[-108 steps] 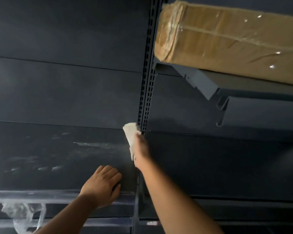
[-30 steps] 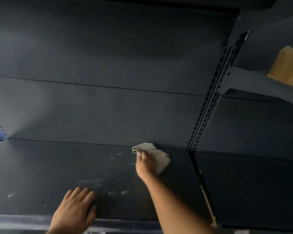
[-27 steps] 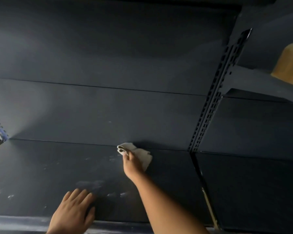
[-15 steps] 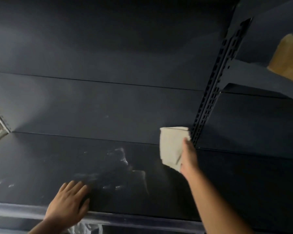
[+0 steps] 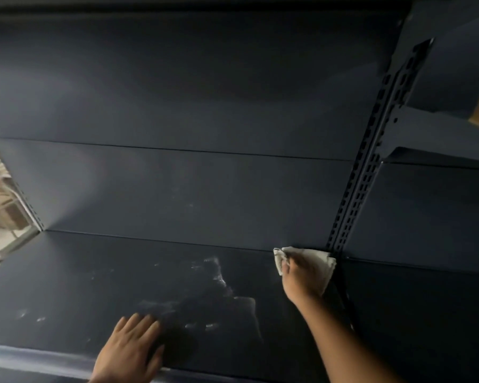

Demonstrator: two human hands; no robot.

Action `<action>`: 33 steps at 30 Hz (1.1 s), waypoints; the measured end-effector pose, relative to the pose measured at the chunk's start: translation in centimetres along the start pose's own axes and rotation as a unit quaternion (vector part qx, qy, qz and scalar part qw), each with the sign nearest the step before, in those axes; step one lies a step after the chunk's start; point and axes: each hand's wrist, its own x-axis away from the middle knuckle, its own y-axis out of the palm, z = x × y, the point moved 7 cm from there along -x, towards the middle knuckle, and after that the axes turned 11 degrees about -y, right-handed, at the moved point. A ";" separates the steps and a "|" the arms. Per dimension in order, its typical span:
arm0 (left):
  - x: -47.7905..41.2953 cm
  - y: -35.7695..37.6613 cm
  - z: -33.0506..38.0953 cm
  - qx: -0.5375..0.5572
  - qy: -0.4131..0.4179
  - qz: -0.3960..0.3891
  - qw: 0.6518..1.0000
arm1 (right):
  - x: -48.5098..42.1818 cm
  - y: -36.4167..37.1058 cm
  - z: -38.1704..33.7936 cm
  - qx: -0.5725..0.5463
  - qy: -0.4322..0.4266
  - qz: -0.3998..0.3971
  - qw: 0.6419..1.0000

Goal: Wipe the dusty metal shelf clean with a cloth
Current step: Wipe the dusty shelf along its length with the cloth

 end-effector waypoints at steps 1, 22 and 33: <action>0.1 0.2 -0.1 0.005 0.002 -0.005 1.000 | -0.5 0.8 -2.0 -0.005 -0.018 -0.009 1.000; 0.5 -0.8 0.3 0.080 0.053 -0.012 0.995 | 1.8 -5.0 -14.1 -0.610 0.192 0.062 0.766; 1.2 -0.7 0.0 0.124 0.078 -0.073 0.986 | 17.2 -8.8 -3.4 -0.118 0.265 0.016 0.957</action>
